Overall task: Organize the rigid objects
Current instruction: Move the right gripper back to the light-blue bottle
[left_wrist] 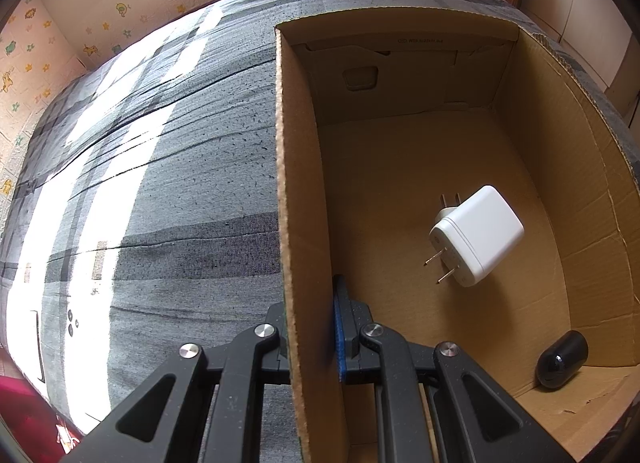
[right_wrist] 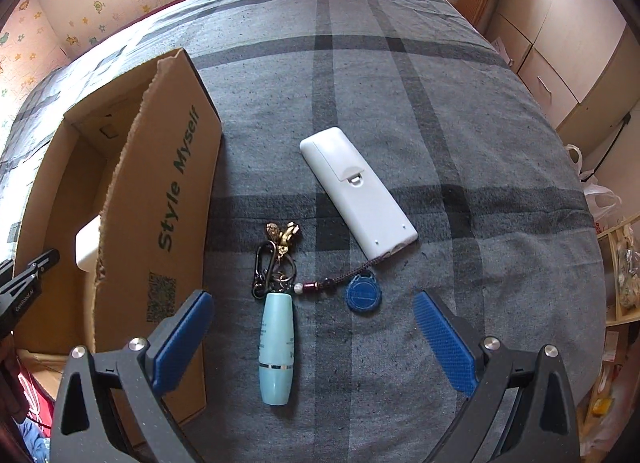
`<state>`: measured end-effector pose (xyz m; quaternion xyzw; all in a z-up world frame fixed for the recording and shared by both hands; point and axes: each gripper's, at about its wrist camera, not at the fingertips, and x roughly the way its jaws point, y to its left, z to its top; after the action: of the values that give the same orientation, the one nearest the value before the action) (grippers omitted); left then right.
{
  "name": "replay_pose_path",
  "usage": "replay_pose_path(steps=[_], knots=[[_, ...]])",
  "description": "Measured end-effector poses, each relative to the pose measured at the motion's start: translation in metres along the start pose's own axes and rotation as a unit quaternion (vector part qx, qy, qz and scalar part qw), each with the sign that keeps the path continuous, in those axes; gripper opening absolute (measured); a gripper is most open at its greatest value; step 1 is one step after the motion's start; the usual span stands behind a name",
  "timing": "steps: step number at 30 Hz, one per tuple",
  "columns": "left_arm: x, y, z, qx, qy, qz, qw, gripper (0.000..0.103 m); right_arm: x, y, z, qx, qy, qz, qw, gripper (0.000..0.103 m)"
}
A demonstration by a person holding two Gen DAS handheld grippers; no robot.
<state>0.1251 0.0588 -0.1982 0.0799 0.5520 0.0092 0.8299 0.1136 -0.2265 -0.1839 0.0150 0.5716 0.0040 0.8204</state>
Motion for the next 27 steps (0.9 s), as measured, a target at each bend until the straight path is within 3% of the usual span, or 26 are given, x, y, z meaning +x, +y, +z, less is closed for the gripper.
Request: replay_pose_path(steps=[18,22,27], knots=[[0.001,-0.001,0.0,0.002,0.001,0.004,1.0,0.013,0.036,0.003,-0.024,-0.006,0.035,-0.004,0.999,0.101],[0.001,-0.002,0.0,0.002,0.001,0.004,1.0,0.013,0.04,0.006,-0.026,-0.009,0.041,0.002,0.999,0.097],[0.001,-0.002,0.0,0.002,0.002,0.003,1.0,0.013,0.05,0.014,-0.028,-0.01,0.057,0.011,0.998,0.078]])
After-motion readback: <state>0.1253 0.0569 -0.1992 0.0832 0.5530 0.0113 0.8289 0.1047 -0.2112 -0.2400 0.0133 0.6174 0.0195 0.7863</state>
